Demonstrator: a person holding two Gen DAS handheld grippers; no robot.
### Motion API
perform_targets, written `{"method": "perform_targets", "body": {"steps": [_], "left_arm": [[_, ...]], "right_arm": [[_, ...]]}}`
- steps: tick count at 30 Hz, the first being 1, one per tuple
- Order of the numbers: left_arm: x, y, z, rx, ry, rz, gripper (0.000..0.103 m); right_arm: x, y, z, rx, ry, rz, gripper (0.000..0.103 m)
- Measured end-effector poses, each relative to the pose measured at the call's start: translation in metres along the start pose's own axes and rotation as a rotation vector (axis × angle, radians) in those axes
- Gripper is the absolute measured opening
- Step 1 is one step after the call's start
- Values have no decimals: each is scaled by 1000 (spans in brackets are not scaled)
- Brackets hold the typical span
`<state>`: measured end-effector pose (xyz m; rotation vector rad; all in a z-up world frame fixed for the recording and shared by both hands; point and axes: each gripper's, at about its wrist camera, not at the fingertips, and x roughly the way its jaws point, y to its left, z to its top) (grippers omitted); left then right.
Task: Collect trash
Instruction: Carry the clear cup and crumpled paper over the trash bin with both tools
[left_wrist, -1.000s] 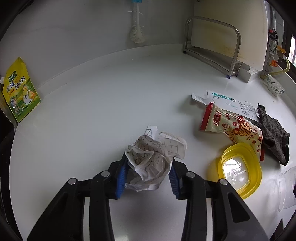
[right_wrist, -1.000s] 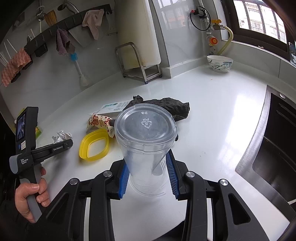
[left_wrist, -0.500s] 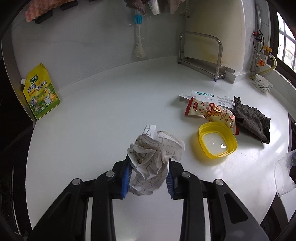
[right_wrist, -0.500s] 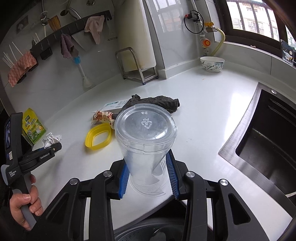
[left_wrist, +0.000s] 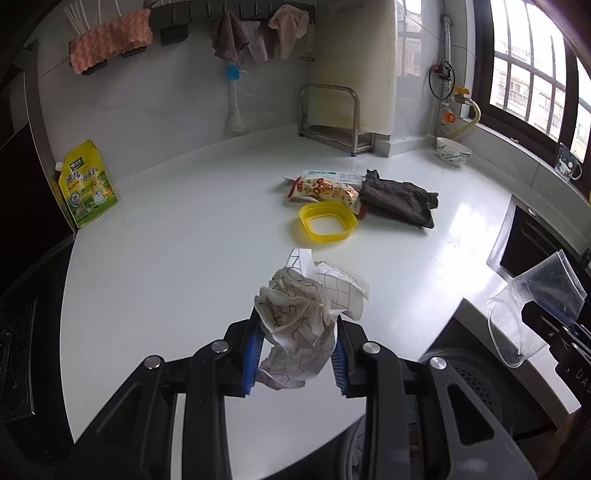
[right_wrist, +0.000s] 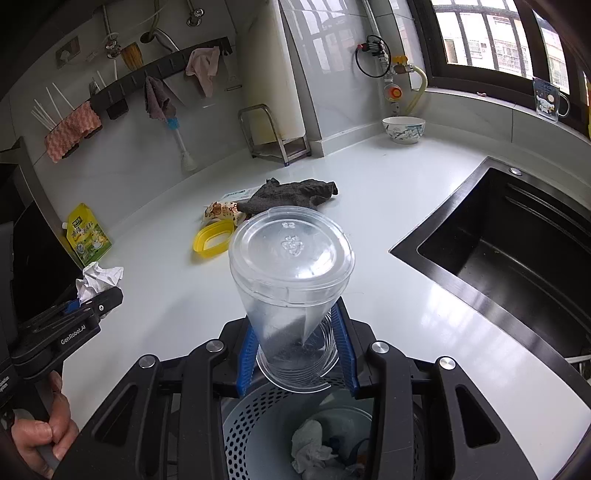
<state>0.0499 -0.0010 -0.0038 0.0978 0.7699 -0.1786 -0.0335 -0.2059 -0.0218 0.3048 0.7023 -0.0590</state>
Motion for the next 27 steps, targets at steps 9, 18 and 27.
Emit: {"method": "perform_targets", "body": {"steps": [9, 18, 27], "left_arm": [[-25, -45, -52, 48, 52, -104, 32], [-22, -72, -89, 90, 113, -111, 32], [-8, -84, -108, 108, 168, -117, 35]], "right_arm": [[-40, -22, -52, 10, 42, -1, 36], [-44, -42, -92, 35, 111, -5, 36], [-23, -43, -109, 33, 167, -2, 36]]}}
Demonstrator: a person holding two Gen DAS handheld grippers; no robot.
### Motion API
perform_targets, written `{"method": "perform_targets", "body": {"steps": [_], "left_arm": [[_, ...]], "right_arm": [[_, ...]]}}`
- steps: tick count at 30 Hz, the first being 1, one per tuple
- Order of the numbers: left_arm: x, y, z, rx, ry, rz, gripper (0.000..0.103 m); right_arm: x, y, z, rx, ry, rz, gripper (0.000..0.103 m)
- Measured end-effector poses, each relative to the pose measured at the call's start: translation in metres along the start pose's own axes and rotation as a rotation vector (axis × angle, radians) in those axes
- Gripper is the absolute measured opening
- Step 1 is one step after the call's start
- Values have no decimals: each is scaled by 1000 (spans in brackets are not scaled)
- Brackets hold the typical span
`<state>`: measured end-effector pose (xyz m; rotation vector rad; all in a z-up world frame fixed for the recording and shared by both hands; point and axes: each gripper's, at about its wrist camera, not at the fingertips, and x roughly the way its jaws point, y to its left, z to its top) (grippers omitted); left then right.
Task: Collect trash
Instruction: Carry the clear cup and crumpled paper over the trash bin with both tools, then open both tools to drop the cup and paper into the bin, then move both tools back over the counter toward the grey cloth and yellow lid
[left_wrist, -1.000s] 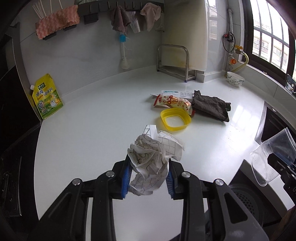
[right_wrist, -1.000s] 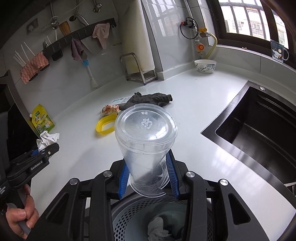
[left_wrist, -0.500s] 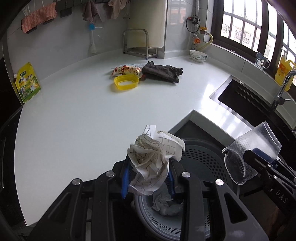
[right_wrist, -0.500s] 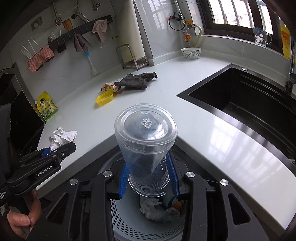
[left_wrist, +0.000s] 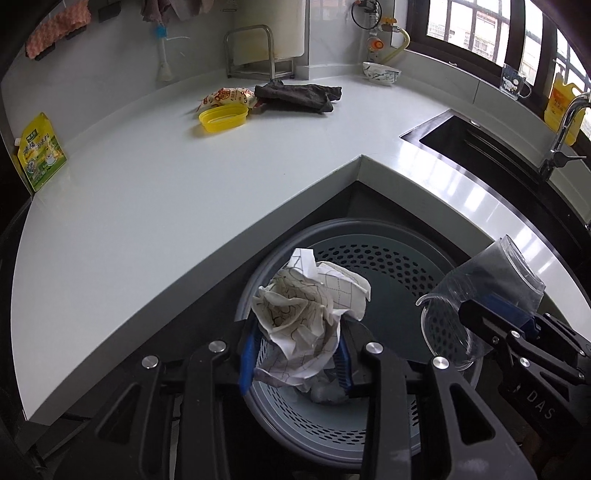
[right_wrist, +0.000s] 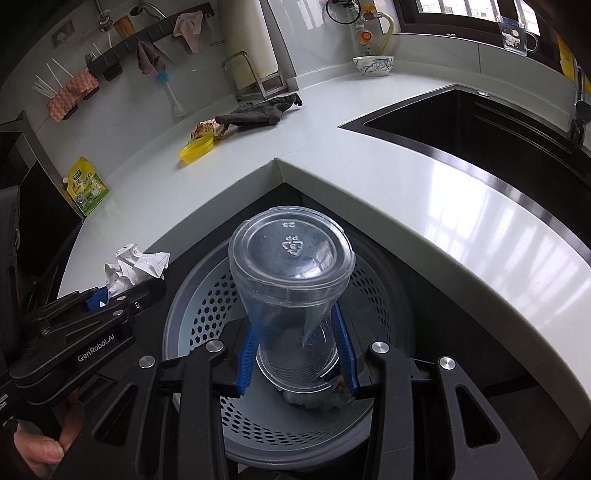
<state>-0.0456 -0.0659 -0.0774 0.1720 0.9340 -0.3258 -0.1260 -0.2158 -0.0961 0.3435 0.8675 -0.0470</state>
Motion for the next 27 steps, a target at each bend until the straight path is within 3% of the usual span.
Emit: {"method": "perform_targets", "body": {"steps": [8, 10, 16, 22, 27], "left_arm": [[4, 5, 0, -12, 14, 6, 40], [4, 5, 0, -12, 13, 4, 41], [1, 6, 1, -14, 1, 8, 51], [0, 9, 0, -20, 2, 13, 59], [1, 9, 1, -20, 4, 14, 60]], "right_arm": [[10, -5, -2, 12, 38, -24, 38], [12, -5, -3, 9, 46, -26, 44], [10, -2, -3, -5, 45, -28, 44], [10, -5, -1, 10, 51, -30, 51], [10, -8, -1, 13, 53, -30, 54]]}}
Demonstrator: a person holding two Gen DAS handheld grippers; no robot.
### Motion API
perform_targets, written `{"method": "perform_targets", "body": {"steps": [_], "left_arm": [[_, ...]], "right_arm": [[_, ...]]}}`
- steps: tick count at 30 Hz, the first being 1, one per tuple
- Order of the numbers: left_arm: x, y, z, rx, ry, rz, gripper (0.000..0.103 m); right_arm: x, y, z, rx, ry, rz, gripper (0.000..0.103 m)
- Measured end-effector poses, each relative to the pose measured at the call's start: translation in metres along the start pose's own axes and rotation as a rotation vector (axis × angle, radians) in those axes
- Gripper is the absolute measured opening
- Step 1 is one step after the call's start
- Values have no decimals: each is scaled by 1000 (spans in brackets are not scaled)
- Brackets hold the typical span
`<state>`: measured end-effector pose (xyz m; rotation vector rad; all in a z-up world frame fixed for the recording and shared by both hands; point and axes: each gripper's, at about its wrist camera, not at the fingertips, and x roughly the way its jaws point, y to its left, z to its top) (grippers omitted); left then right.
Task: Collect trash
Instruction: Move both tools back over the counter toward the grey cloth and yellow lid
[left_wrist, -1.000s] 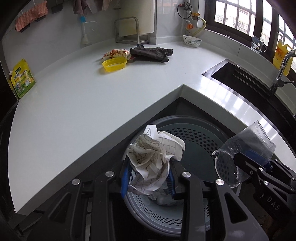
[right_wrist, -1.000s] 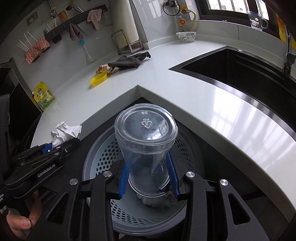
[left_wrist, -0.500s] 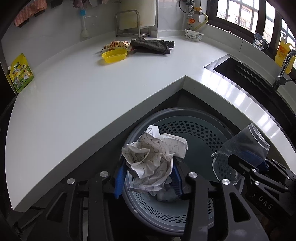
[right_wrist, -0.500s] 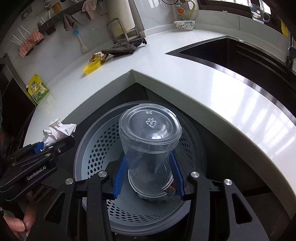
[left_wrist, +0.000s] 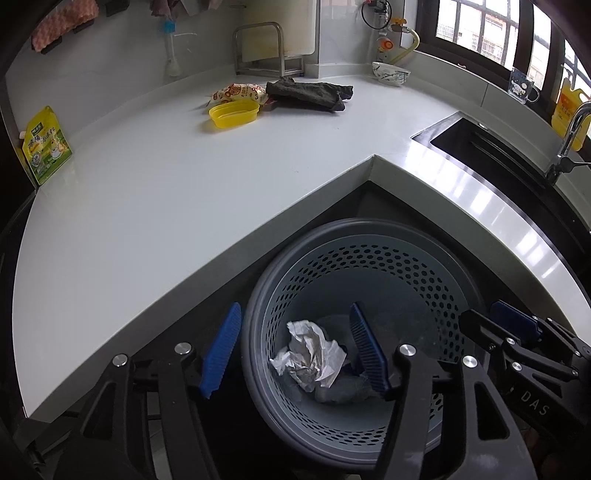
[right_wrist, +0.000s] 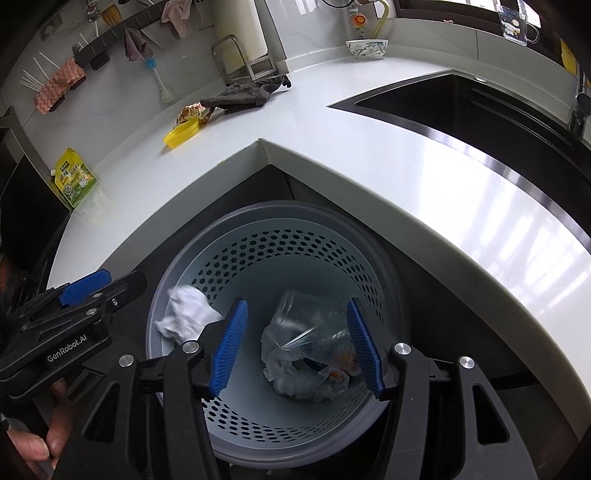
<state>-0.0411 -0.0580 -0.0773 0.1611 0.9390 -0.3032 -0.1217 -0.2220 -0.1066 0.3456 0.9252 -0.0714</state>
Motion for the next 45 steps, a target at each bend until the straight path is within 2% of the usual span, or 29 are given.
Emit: {"method": "perform_targets", "body": {"steps": [5, 30, 45], "left_arm": [[-1, 1, 0, -4, -1, 0, 64], [-5, 4, -2, -8, -9, 4, 64], [-11, 10, 0, -22, -22, 5, 69]], "right_arm": [[-1, -1, 0, 3, -8, 1, 54], [-11, 0, 1, 20, -41, -4, 54], [-19, 5, 5, 5, -62, -1, 54]]}}
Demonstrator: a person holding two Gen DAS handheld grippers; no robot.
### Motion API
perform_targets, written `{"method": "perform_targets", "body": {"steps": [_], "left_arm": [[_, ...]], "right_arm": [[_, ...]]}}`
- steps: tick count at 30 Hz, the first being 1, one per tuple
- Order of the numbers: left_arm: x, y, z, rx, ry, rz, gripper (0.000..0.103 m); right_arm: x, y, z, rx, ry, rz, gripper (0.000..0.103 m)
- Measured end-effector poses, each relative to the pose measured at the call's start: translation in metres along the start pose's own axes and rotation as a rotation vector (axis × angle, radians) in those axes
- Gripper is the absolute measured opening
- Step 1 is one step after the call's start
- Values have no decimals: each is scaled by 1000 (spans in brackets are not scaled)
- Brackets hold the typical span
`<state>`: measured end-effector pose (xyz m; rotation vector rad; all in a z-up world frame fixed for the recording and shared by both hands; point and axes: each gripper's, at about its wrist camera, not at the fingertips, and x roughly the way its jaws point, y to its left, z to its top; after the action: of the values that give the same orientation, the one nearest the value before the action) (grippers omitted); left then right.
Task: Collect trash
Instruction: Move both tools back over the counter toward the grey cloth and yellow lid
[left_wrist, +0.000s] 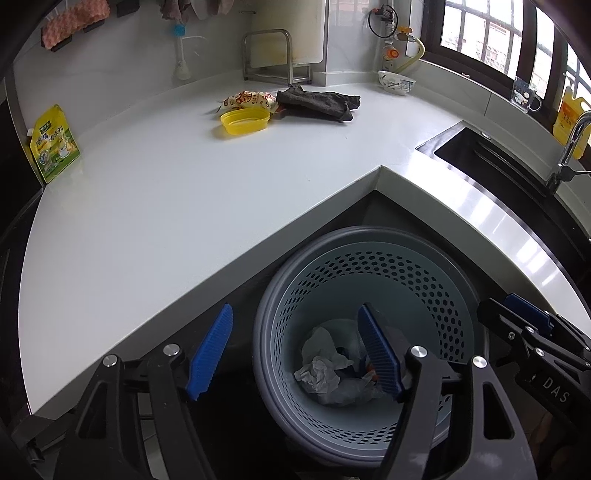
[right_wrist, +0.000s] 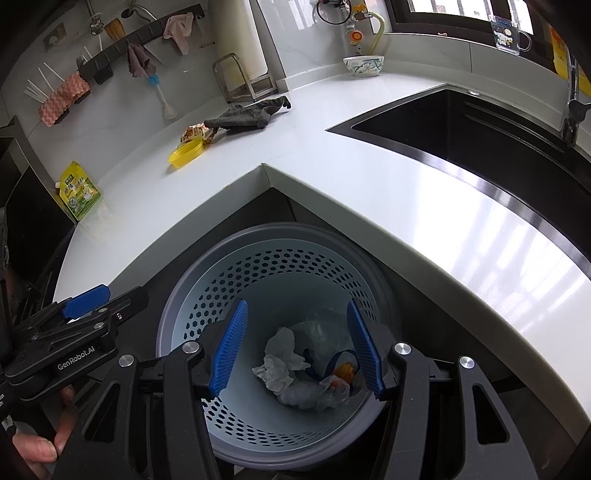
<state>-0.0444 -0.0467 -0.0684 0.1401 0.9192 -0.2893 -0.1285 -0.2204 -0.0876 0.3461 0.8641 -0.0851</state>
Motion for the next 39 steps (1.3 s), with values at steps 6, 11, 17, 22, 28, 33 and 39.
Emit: {"method": "perform_targets", "body": {"steps": [6, 11, 17, 22, 28, 33, 39], "left_arm": [[-4, 3, 4, -9, -9, 2, 71], [-9, 9, 8, -23, -29, 8, 74], [-12, 21, 18, -50, -43, 13, 75], [-17, 31, 32, -72, -75, 30, 78], [-18, 45, 56, -96, -101, 55, 79], [-20, 55, 80, -111, -138, 81, 83], [-11, 66, 106, -133, -154, 102, 88]], "right_arm": [[-2, 1, 6, -7, -9, -1, 54], [-4, 3, 12, -21, -21, -3, 54], [-3, 5, 22, -29, -29, -3, 54], [0, 9, 37, -44, -36, 9, 54], [3, 15, 64, -80, -62, 24, 55], [9, 20, 90, -123, -79, 35, 57], [23, 27, 125, -181, -83, 50, 58]]}}
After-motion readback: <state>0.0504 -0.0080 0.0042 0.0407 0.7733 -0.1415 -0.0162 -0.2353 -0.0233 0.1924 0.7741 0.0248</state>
